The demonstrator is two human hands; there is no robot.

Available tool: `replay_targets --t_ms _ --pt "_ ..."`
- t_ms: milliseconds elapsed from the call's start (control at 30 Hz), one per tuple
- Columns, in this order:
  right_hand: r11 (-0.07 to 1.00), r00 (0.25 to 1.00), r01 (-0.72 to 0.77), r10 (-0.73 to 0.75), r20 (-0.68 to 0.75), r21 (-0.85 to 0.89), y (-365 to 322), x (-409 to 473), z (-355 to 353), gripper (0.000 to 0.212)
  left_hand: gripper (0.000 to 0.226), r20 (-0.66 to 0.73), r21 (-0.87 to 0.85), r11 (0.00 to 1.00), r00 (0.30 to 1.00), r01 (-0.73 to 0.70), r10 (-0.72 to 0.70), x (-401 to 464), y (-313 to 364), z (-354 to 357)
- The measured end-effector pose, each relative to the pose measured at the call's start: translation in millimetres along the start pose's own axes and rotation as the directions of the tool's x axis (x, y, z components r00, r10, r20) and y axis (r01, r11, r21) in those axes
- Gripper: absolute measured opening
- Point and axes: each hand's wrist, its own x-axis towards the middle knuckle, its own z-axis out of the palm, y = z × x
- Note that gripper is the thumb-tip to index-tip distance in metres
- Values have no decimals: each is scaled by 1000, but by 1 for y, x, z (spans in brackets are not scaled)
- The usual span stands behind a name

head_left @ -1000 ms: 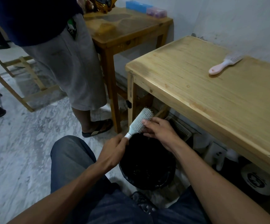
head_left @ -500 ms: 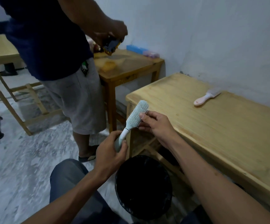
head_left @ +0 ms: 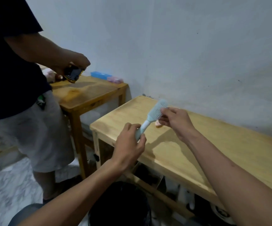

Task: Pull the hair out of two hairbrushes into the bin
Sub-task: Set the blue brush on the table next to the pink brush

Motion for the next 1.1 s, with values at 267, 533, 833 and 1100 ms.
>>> replay_targets --t_ms 267,533,833,1100 --pt "988 968 -138 120 -219 -70 11 45 -63 16 32 117 154 980 987 -125 108 37 23 77" --pt "949 919 -269 202 -338 -163 25 92 -88 14 32 265 256 949 957 -186 116 69 28 126" --pt "858 896 -319 136 -423 -402 33 139 -93 21 31 327 325 909 933 -261 151 108 25 151" --pt "834 896 -318 109 -430 -451 40 149 -90 21 16 415 431 830 895 -353 165 114 15 166"
